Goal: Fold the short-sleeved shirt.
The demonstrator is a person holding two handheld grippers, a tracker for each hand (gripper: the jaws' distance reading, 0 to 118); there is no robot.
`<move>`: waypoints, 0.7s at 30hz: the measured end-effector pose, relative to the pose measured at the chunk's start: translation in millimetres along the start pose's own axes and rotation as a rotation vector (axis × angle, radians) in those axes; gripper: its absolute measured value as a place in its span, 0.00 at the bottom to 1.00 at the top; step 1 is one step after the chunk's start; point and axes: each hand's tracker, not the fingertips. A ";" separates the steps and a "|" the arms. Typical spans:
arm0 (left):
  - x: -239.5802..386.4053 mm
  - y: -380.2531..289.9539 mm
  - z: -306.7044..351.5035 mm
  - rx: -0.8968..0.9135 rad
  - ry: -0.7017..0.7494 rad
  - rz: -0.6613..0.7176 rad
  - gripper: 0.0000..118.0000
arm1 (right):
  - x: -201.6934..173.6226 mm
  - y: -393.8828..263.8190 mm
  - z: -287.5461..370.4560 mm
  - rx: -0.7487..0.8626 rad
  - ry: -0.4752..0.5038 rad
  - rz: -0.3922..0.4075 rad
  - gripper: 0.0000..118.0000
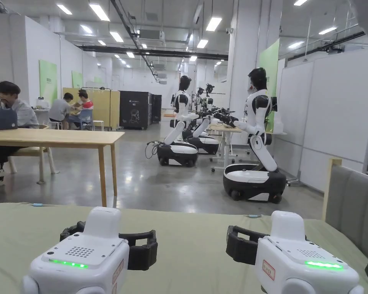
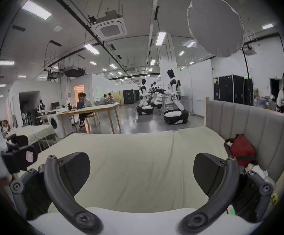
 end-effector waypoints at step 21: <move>1.6 5.8 0.2 0.006 0.007 0.008 1.00 | -12.4 5.5 12.6 0.007 -0.027 0.052 1.00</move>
